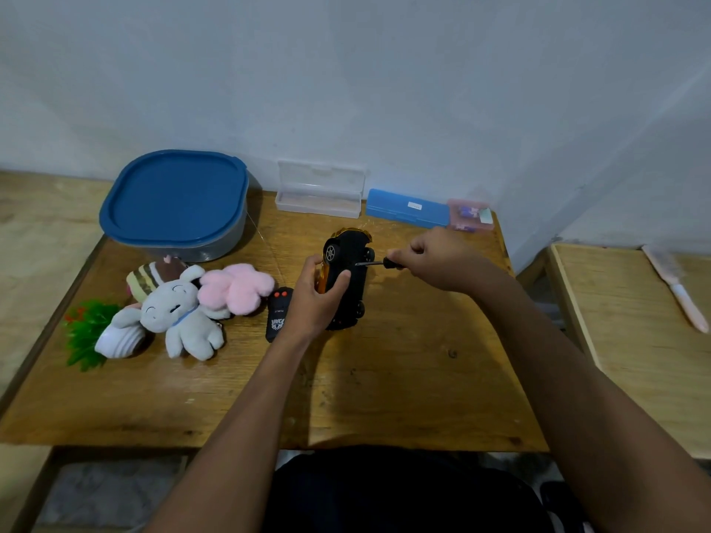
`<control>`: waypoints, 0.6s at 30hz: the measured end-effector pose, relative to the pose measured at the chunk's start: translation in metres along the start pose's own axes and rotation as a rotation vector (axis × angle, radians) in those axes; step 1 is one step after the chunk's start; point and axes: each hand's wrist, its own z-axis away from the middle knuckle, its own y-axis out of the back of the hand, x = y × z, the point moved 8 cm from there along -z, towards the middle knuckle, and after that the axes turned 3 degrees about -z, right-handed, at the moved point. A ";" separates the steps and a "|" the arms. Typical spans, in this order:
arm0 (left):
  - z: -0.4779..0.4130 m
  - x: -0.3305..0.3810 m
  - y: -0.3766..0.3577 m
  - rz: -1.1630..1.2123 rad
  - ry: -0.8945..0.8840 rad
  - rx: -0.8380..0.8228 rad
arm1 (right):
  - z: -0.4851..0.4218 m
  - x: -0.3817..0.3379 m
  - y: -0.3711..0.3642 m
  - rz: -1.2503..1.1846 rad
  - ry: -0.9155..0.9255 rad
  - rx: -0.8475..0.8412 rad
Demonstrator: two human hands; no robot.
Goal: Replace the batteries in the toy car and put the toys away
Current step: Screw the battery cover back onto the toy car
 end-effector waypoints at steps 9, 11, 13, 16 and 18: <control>-0.004 0.009 0.007 -0.019 -0.033 0.016 | 0.000 0.005 -0.009 -0.135 -0.001 0.031; -0.005 0.011 0.007 -0.015 -0.035 0.016 | 0.000 0.004 -0.010 -0.102 0.027 0.044; -0.005 0.012 0.006 -0.005 -0.028 0.022 | -0.001 0.005 -0.011 -0.057 0.030 0.032; -0.005 0.013 0.003 0.020 -0.022 0.022 | -0.001 0.004 -0.010 -0.055 0.027 0.030; -0.005 0.012 0.002 0.023 -0.024 0.019 | 0.000 0.004 -0.010 -0.090 0.008 0.021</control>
